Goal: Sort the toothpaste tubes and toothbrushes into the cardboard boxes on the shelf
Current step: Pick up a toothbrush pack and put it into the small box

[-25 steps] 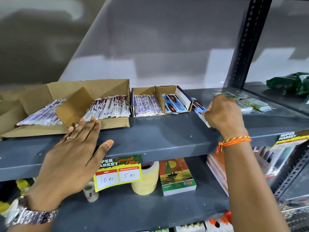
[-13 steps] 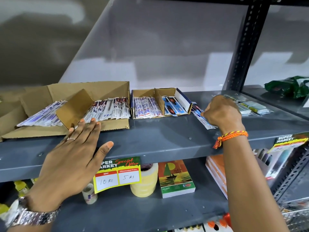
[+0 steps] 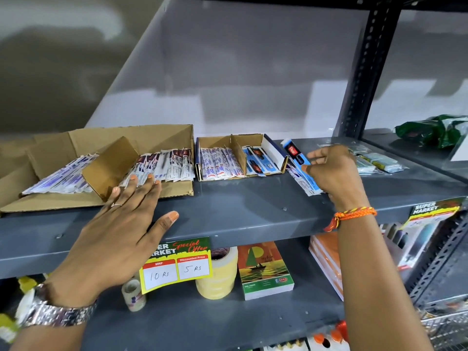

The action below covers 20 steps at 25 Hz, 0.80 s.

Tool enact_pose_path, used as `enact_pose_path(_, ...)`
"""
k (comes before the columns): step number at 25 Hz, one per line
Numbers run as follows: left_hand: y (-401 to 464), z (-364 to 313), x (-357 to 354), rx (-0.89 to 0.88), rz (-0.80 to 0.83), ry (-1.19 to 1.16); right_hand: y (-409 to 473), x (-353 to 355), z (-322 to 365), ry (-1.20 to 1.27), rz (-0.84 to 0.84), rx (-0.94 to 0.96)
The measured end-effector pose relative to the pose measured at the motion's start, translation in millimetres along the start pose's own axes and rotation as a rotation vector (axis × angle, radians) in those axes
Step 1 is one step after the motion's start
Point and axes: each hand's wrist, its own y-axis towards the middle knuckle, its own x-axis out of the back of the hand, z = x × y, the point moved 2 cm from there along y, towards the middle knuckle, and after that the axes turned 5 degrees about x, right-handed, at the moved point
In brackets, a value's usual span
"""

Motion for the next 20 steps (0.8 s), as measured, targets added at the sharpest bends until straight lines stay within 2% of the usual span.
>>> enact_pose_path(4, 0, -1, -4, 0.000, -0.019, 0.013, -15, 3, 12, 0.447, -0.013, -0.021)
enact_pose_path(8, 0, 1, -7, 0.001, -0.022, 0.027, -37, 8, 34, 0.684, 0.054, 0.015)
enact_pose_path(16, 1, 2, -9, 0.005, -0.032, 0.043, -68, 19, 58, 0.745, 0.186, 0.135)
enact_pose_path(20, 1, 2, -9, 0.002, -0.029, 0.037, -57, 20, 64, 0.716, 0.181, 0.163)
